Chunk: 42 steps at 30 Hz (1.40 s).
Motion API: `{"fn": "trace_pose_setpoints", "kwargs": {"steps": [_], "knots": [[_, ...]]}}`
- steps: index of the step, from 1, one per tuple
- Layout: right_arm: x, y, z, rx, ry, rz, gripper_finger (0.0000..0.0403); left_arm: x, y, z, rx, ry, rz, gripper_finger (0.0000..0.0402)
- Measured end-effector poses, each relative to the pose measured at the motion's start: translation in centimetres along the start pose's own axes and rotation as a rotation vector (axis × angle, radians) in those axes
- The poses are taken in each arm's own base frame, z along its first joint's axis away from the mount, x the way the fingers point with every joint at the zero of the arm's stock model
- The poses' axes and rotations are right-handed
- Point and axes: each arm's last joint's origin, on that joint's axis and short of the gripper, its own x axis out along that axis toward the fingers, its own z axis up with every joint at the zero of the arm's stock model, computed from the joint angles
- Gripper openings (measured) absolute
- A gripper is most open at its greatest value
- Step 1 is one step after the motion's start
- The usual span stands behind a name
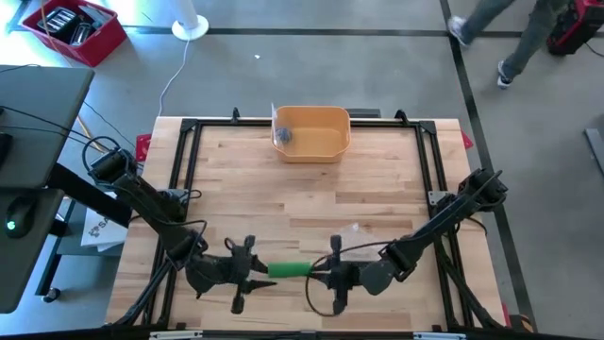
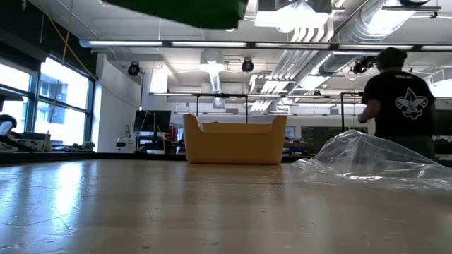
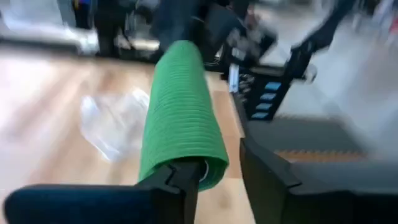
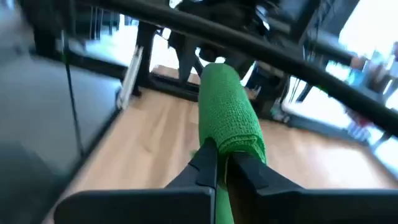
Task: Roll bandage
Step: Roll the green bandage
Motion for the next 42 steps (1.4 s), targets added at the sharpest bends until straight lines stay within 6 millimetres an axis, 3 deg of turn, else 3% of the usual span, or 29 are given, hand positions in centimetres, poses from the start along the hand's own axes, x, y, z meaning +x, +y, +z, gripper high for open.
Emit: {"fn": "trace_pose_setpoints", "kwargs": {"steps": [4,8,10,12,16,20,22,27,31,35,39,42], "knots": [[0.4,1.1,-0.9,-0.378,0.019,0.006,0.0008,0.0,-0.1,-0.1,-0.303,-0.002,-0.002,0.0125],[0.7,2.5,-2.1,-0.801,0.024,0.03,0.0008,-0.3,-0.3,-0.1,-0.458,-0.042,0.03,0.0132],[1.0,3.0,-2.5,-0.921,0.019,0.033,0.0009,-0.3,-0.3,-0.1,-0.482,-0.052,0.052,0.013],[1.2,3.2,-2.7,-0.929,0.009,0.032,0.0009,-0.2,-0.2,-0.1,-0.486,-0.054,0.054,0.0122],[1.2,3.2,-2.6,-0.796,0.0,0.033,0.0009,-0.1,0.0,0.0,-0.463,-0.061,0.071,0.008],[1.1,3.2,-2.5,-0.556,-0.002,0.019,0.0012,0.0,0.2,0.0,-0.378,-0.038,0.063,0.0017],[1.0,3.3,-2.5,-0.425,-0.002,0.027,0.0022,0.0,0.2,-0.1,-0.313,-0.023,0.052,0.0011],[1.1,3.3,-2.0,0.109,-0.039,0.065,0.0065,-0.4,-0.5,-0.2,0.006,-0.004,0.002,0.0012],[1.6,2.6,-1.7,0.402,-0.064,0.099,0.0082,-0.6,-1.3,-1.0,0.34,0.023,-0.038,0.0008],[1.9,2.1,-1.4,0.505,-0.094,0.078,0.007,-0.6,-1.9,-1.8,0.518,0.029,-0.026,0.0016],[2.1,1.6,-1.4,0.507,-0.1,0.055,0.0019,-0.6,-1.9,-2.2,0.456,0.044,0.013,0.0027],[2.1,1.6,-1.4,0.461,-0.102,0.047,0.0011,-0.6,-2.0,-2.4,0.389,0.065,-0.037,0.0038]]}}
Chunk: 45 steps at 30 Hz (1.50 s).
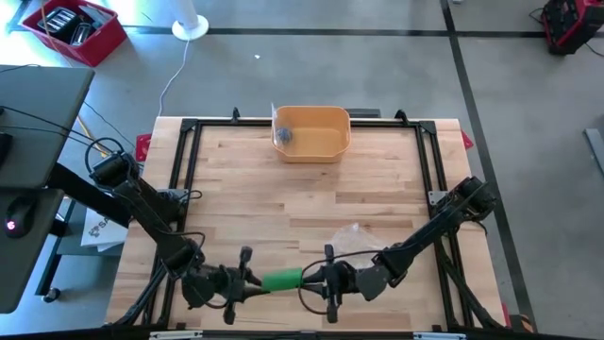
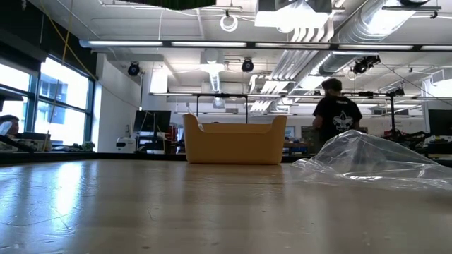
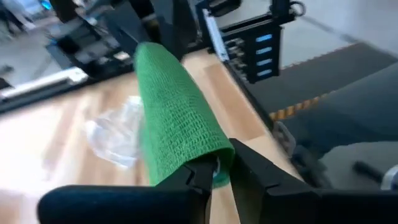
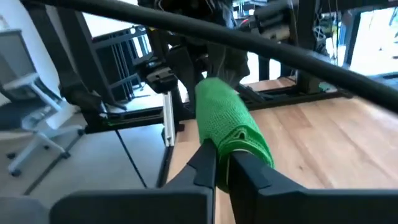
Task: Roll bandage
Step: Roll the green bandage
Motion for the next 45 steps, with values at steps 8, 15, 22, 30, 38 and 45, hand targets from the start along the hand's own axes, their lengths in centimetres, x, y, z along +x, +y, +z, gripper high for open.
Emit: {"fn": "trace_pose_setpoints", "kwargs": {"steps": [8,15,22,30,38,45], "knots": [[-0.7,0.9,-0.1,-0.338,-0.01,-0.018,0.0007,0.0,-0.2,-1.4,-0.293,-0.151,-0.088,0.0081],[-1.2,1.8,-0.1,-0.881,-0.015,0.022,0.0006,-1.2,0.7,-2.6,-0.673,-0.394,-0.18,0.0098],[-1.1,1.7,-0.5,-1.148,-0.011,0.098,0.0006,-0.6,1.6,-3.0,-0.91,-0.407,-0.164,0.0092],[-1.2,1.6,-0.6,-0.899,0.017,0.076,0.0006,-0.2,1.9,-3.2,-0.851,-0.4,-0.129,0.0069],[-0.8,1.2,-0.5,-0.407,0.033,0.079,0.0037,0.0,1.7,-3.6,-0.759,-0.352,-0.129,0.0006],[-0.6,0.9,-0.4,-0.025,0.041,0.064,0.0104,0.1,1.5,-4.3,-0.559,-0.291,-0.09,0.0002]]}}
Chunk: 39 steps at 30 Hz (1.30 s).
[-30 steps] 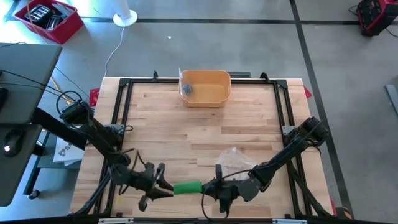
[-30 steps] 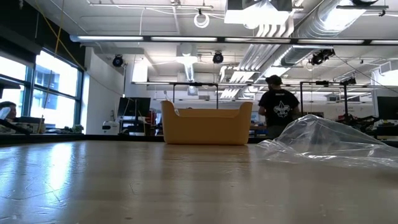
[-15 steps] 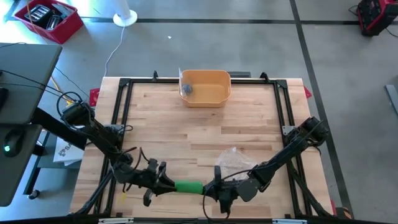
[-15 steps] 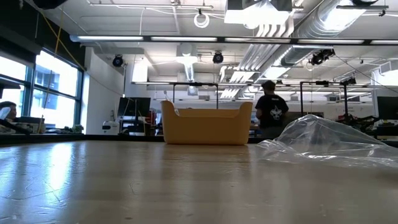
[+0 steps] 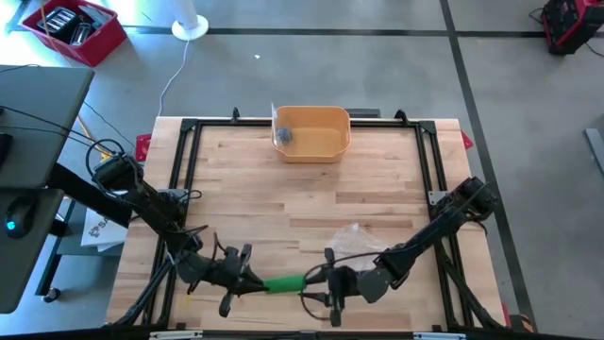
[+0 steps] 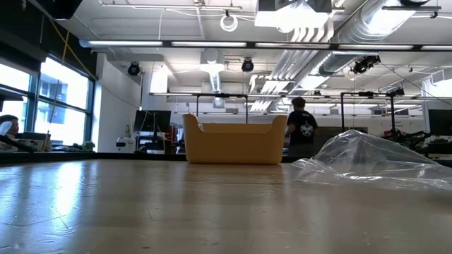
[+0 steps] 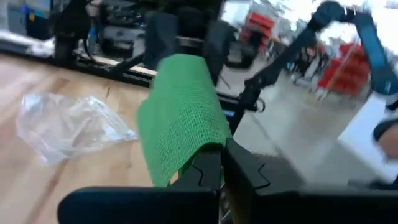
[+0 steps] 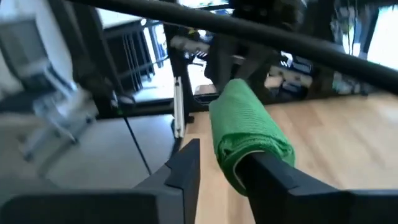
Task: Roll bandage
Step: Roll the green bandage
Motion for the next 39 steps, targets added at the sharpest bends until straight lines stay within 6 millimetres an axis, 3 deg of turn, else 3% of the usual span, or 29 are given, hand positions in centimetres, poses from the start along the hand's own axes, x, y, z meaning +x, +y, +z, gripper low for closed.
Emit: {"fn": "trace_pose_setpoints", "kwargs": {"steps": [7,10,13,17,21,32,39], "knots": [[1.0,-1.9,0.2,0.298,0.005,-0.056,0.0118,0.5,-0.5,0.0,0.316,0.085,-0.039,0.0],[1.5,-2.8,0.3,0.335,0.024,-0.048,0.0111,1.1,-1.1,0.2,0.441,0.193,-0.025,0.0001],[1.7,-3.3,0.3,0.292,0.037,-0.045,0.0076,1.4,-1.4,0.5,0.449,0.27,0.026,0.0001],[1.6,-3.1,0.4,0.145,0.036,-0.027,0.0013,1.5,-1.6,0.9,0.311,0.27,0.068,0.0007],[1.1,-2.2,0.3,-0.015,0.019,-0.043,0.0017,1.3,-1.6,1.3,0.177,0.244,0.111,0.0029],[-1.2,1.8,-0.3,-0.819,-0.01,-0.05,0.0014,1.7,-2.6,3.7,-0.021,0.026,0.056,0.0125],[-1.5,2.2,-0.4,-1.028,-0.007,-0.043,0.0015,2.0,-2.5,4.5,-0.1,-0.03,0.028,0.0173]]}}
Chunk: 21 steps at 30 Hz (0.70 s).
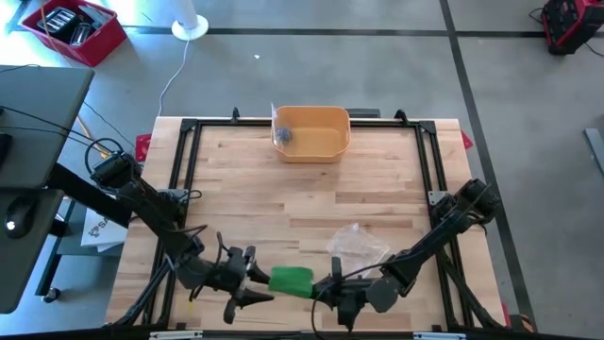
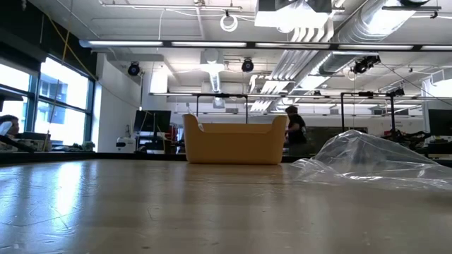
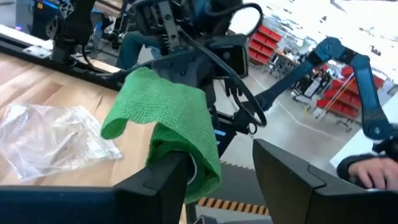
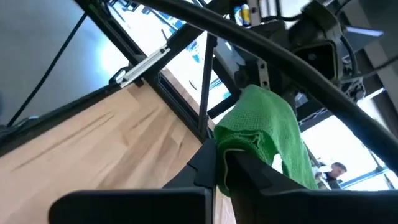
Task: Roll bandage
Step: Roll the green bandage
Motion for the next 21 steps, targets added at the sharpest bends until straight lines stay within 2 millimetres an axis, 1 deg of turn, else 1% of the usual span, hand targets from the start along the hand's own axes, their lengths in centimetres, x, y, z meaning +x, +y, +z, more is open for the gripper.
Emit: {"fn": "trace_pose_setpoints", "kwargs": {"steps": [4,7,11,17,19,21], "knots": [[0.0,0.03,-0.04,-0.016,0.003,0.001,0.0016,0.28,0.41,0.15,-0.04,-0.001,0.013,0.017],[0.0,0.03,-0.04,-0.015,0.002,0.002,0.002,0.41,0.63,0.18,-0.014,0.001,0.023,0.0153],[-0.01,0.09,-0.04,0.037,-0.003,0.01,0.0043,0.54,0.86,0.22,0.03,0.003,0.035,0.0109],[-0.07,0.18,0.02,0.13,-0.008,0.017,0.0094,0.53,0.84,0.19,0.145,0.008,0.031,0.0018],[-0.1,0.23,0.03,0.166,-0.006,0.016,0.0108,0.53,0.84,0.15,0.178,0.012,0.031,0.0011],[-0.31,0.4,0.15,0.209,0.011,-0.004,0.0118,0.53,0.89,0.08,0.214,0.02,0.037,0.0013]]}}
